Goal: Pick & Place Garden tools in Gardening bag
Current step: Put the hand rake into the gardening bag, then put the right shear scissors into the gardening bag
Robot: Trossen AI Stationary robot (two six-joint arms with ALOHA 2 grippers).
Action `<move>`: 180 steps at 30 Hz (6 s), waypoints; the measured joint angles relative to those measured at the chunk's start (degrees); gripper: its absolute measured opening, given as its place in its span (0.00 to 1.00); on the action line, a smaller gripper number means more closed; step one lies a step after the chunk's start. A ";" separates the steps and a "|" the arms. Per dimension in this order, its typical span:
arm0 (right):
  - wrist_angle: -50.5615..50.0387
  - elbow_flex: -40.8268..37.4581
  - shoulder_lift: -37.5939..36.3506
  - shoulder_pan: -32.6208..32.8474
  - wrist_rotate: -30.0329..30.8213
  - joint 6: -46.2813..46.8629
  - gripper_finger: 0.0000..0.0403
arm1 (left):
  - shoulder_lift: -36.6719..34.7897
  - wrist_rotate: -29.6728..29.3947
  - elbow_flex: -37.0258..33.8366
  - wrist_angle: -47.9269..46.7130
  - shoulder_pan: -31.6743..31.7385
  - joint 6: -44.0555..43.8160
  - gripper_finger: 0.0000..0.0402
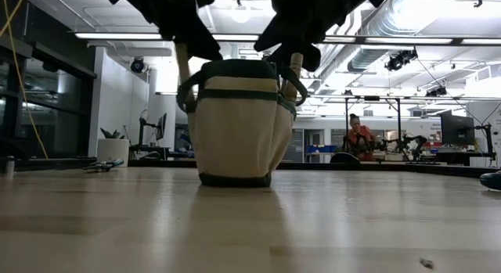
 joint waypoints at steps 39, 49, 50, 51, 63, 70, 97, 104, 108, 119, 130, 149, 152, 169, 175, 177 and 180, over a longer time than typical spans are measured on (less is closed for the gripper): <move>0.28 0.00 -0.09 0.00 1.55 1.55 0.57 | -12.07 -5.82 -0.03 -22.48 0.00 -4.02 0.00; 1.02 0.00 -0.11 0.00 2.38 2.83 0.57 | -6.77 -1.90 -0.02 -15.66 -0.02 -2.40 0.00; 1.03 0.00 -0.11 0.00 2.81 2.84 0.57 | -6.20 -1.31 0.00 -13.88 -0.02 -2.31 0.00; 1.06 0.00 -0.11 0.00 2.97 2.83 0.57 | -5.76 -1.10 0.02 -13.07 -0.02 -2.30 0.00; 1.09 0.00 -0.11 0.00 3.04 3.06 0.57 | -6.79 -2.77 -0.02 -15.51 -0.02 -2.32 0.00; 1.07 0.00 -0.11 0.00 3.04 3.06 0.57 | -12.77 -4.72 -0.02 -15.86 -0.01 -2.51 0.00; 1.11 0.00 -0.11 0.00 3.02 2.84 0.57 | -6.73 -1.42 0.00 -11.32 -0.02 -2.31 0.00; 1.11 0.00 -0.11 0.00 3.02 2.84 0.57 | -7.60 -1.82 -0.02 -12.46 -0.02 -2.51 0.00; 1.10 0.00 -0.11 0.00 3.00 2.84 0.57 | -7.49 -1.80 -0.01 -13.72 -0.02 -2.77 0.00; 1.14 0.00 -0.11 -0.01 3.02 2.82 0.57 | -6.17 -1.69 -0.02 -13.09 -0.02 -2.78 0.00; 2.00 0.00 -1.35 0.00 2.99 2.82 0.57 | -3.72 -2.47 0.08 -11.00 0.00 -2.94 0.00; -5.24 0.04 -12.90 3.27 11.50 6.85 0.57 | -12.18 -4.91 -0.09 -10.35 0.00 -5.31 0.00; -12.38 0.04 -15.46 3.94 13.34 12.51 0.57 | -13.23 -5.06 -0.09 -10.56 0.00 -5.31 0.00; -65.48 0.02 -17.56 7.76 5.08 56.80 0.57 | -14.07 -6.49 -0.01 -12.74 0.00 -5.31 0.00; -69.20 -1.74 -15.87 13.21 4.95 67.54 0.57 | -14.07 -6.17 -0.02 -13.85 0.00 -5.32 0.00; -68.04 -4.53 -15.89 15.08 3.24 71.06 0.57 | -14.07 -6.18 0.00 -14.27 0.00 -5.31 0.00; -65.40 -9.77 -15.85 18.02 0.36 75.11 0.56 | -14.07 -6.19 0.00 -15.07 0.00 -5.31 0.00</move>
